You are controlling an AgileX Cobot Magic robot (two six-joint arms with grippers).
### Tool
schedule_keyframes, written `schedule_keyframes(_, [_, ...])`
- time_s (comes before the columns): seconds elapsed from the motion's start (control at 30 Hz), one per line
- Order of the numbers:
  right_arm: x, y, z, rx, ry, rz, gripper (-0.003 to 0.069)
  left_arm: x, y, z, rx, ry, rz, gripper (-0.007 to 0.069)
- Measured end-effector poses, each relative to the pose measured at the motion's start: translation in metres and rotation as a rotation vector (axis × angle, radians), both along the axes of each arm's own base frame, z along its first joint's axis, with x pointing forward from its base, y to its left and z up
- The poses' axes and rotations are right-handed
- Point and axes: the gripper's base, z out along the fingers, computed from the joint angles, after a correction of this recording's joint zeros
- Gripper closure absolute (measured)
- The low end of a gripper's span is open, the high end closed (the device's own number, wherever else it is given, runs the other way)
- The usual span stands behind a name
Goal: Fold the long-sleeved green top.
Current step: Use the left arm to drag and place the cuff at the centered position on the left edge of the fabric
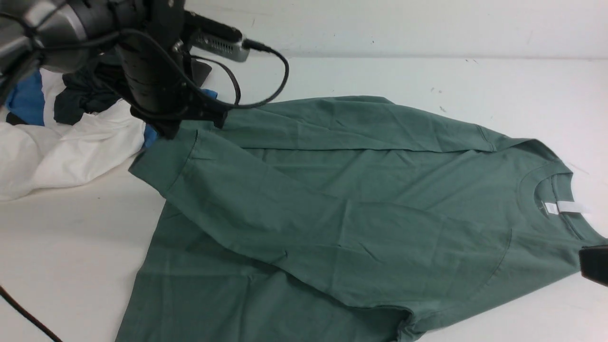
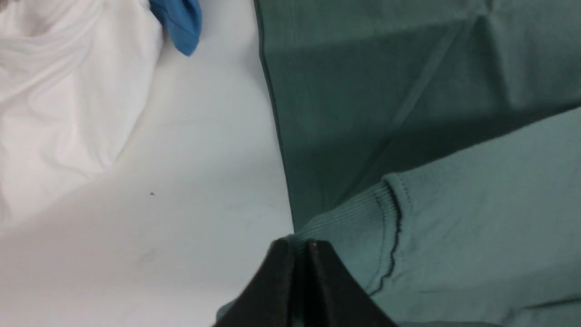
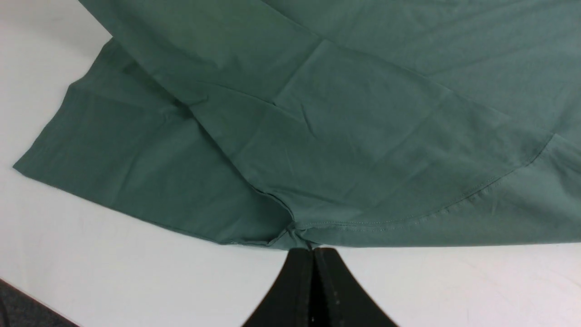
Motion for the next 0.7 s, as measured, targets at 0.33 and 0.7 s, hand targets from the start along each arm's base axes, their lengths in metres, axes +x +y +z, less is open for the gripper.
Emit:
schedule_keyframes(0.33, [-0.002,0.001,-0.005,-0.014,0.074,0.021,0.0673,0.020,-0.004,-0.045,0.044,0.052,0.022,0.0617])
schedule_keyframes(0.7, [0.000,0.002,-0.008,-0.058,0.189,0.058,0.0673,0.030,0.019,-0.044,-0.006,0.019,0.087,0.0614])
